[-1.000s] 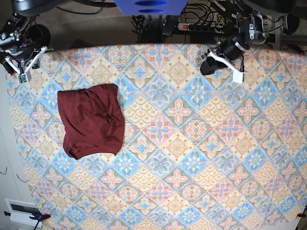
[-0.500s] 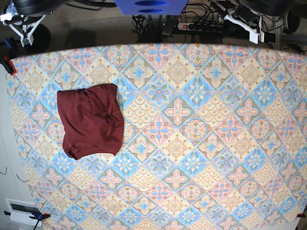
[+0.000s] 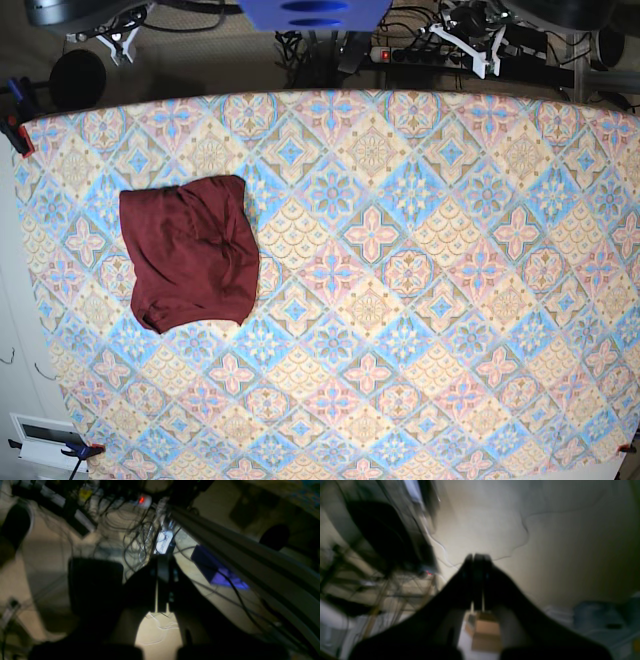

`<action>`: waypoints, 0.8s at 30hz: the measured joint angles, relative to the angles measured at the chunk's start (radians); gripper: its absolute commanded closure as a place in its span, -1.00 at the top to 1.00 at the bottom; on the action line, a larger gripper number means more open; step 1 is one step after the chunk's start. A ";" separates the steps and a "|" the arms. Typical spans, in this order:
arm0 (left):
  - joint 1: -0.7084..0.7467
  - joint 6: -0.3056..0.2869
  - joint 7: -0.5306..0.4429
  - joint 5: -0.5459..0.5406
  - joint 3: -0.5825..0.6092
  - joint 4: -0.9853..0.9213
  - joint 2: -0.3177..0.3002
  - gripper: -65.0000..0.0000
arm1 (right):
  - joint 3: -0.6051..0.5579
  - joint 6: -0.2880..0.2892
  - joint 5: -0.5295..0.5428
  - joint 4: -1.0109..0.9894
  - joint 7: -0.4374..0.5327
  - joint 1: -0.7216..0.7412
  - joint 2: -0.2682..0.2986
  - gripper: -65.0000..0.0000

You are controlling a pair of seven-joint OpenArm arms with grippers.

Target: Layout the t-shirt on the table in an organized manner, then fold the t-shirt properly

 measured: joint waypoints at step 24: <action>-0.502 0.001 -0.830 0.060 0.482 -1.220 0.006 -1.00 | -0.198 -0.016 -0.062 -0.824 0.684 0.289 -0.008 -1.00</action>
